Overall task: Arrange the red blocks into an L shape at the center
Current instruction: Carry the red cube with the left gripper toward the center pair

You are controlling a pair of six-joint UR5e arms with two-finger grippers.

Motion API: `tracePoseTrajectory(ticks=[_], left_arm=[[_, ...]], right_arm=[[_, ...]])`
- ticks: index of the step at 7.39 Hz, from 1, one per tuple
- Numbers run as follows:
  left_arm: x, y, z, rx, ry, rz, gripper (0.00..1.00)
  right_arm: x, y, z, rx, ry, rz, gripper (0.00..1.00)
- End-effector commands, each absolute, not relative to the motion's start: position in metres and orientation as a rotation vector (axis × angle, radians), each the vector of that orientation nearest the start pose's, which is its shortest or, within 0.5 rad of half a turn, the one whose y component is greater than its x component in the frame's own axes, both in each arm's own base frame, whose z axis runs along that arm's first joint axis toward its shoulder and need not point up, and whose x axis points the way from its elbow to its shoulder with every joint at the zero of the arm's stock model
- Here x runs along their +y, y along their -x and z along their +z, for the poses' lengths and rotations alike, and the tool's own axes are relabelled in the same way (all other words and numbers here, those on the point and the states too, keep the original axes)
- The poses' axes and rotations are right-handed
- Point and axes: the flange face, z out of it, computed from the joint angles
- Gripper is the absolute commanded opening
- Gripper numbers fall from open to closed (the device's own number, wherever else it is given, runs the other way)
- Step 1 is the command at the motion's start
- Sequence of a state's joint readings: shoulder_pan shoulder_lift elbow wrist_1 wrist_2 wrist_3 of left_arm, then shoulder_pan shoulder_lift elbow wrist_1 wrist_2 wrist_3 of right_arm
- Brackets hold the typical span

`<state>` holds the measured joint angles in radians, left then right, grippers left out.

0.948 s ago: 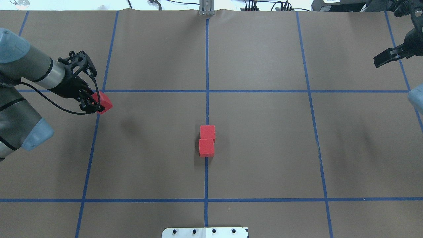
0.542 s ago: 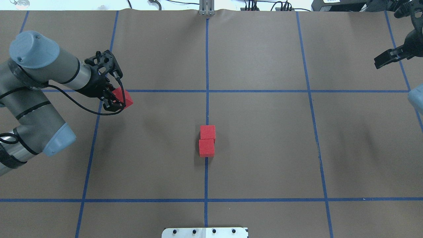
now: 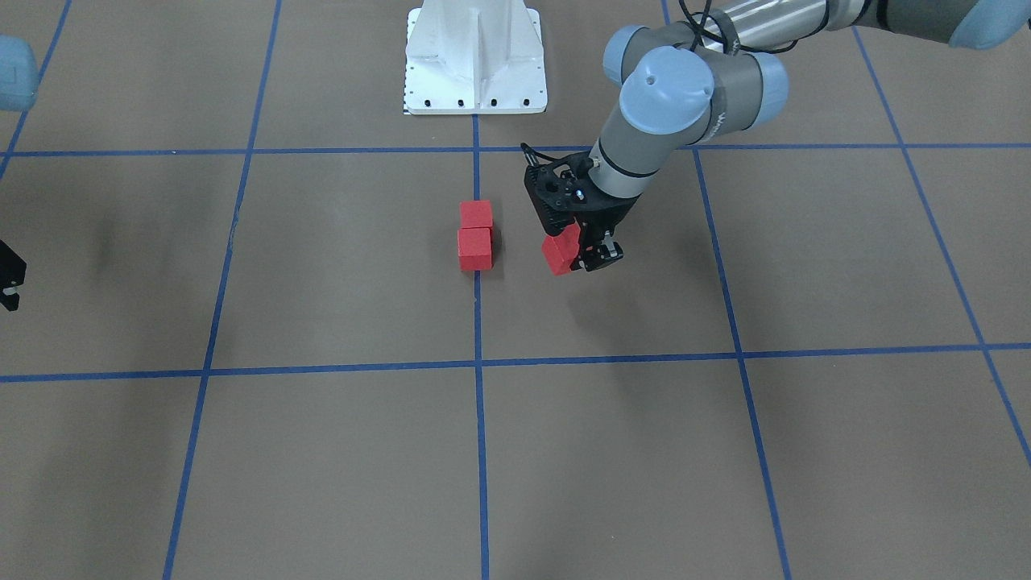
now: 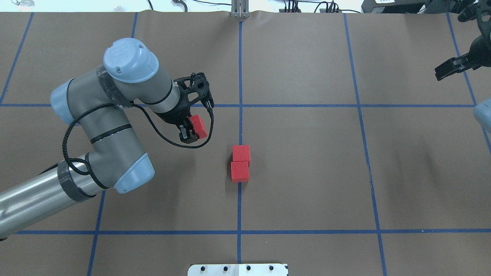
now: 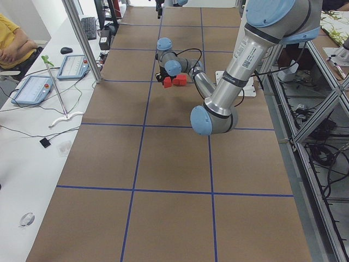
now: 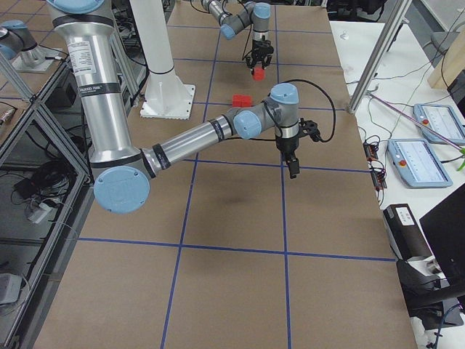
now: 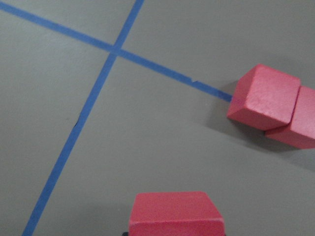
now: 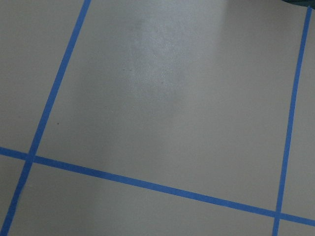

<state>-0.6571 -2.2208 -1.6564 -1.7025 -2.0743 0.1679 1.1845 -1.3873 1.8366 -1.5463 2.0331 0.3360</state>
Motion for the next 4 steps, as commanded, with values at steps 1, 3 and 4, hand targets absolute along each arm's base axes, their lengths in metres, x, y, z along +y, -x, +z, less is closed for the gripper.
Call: tracePoseTrajectory(ticks=[1, 3, 4], left_arm=[[-0.493, -0.520, 0.199, 0.669, -0.777, 1.449, 0.00], [-0.486, -0.540, 0.194, 0.664, -0.769, 1.474, 0.00], [-0.479, -0.549, 0.196, 0.649, -0.766, 1.485, 0.00]], right_arm=[[-0.553, 0.128, 0.444, -0.588, -0.276, -0.157, 1.00], [-0.553, 0.128, 0.444, -0.589, -0.275, -0.154, 1.00], [-0.553, 0.129, 0.444, -0.589, -0.275, -0.155, 1.00]])
